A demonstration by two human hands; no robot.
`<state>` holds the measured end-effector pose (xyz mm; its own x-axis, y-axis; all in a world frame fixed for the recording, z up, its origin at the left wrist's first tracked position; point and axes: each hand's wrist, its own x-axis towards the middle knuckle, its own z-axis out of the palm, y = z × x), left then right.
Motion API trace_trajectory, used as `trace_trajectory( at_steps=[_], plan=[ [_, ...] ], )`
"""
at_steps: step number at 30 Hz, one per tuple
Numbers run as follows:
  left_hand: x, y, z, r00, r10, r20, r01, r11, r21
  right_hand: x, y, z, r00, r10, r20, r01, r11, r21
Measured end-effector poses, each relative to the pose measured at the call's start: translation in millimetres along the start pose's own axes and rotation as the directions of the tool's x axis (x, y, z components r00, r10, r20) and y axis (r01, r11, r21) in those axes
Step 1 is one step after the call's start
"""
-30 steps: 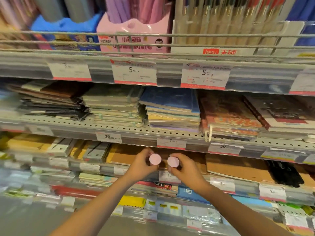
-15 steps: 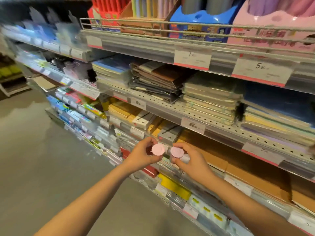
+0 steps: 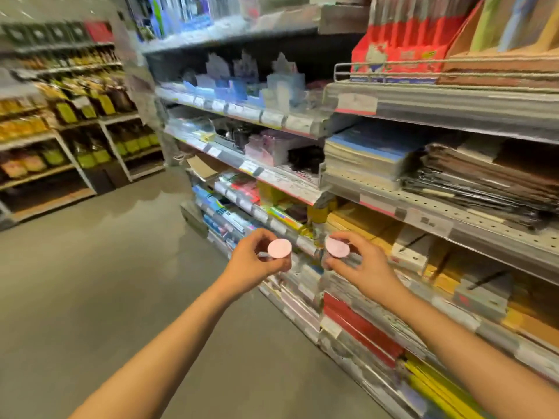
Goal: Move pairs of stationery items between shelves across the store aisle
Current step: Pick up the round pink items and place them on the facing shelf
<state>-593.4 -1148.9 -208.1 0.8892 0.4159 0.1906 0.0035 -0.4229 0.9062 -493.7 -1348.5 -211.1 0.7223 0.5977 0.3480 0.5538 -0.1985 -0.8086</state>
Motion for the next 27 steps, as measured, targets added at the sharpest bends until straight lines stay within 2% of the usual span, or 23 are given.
trace_trajectory(
  at_steps=[12, 23, 27],
  plan=[
    [107.4, -44.1, -102.6, 0.997, 0.035, -0.062, -0.038, 0.998, -0.052, 129.6, -6.9, 90.3, 0.997, -0.066, -0.025, 0.066, 0.998, -0.005],
    [300.9, -80.8, -161.1, 0.995, 0.104, 0.007, -0.103, 0.994, -0.017, 309.6, 30.3, 146.1, 0.978, -0.061, -0.197, 0.051, 0.997, -0.056],
    [362.8, -99.8, -163.1, 0.985, 0.175, -0.003, -0.174, 0.984, 0.025, 361.9, 41.9, 157.0, 0.967, -0.061, -0.248, 0.043, 0.996, -0.077]
  ],
)
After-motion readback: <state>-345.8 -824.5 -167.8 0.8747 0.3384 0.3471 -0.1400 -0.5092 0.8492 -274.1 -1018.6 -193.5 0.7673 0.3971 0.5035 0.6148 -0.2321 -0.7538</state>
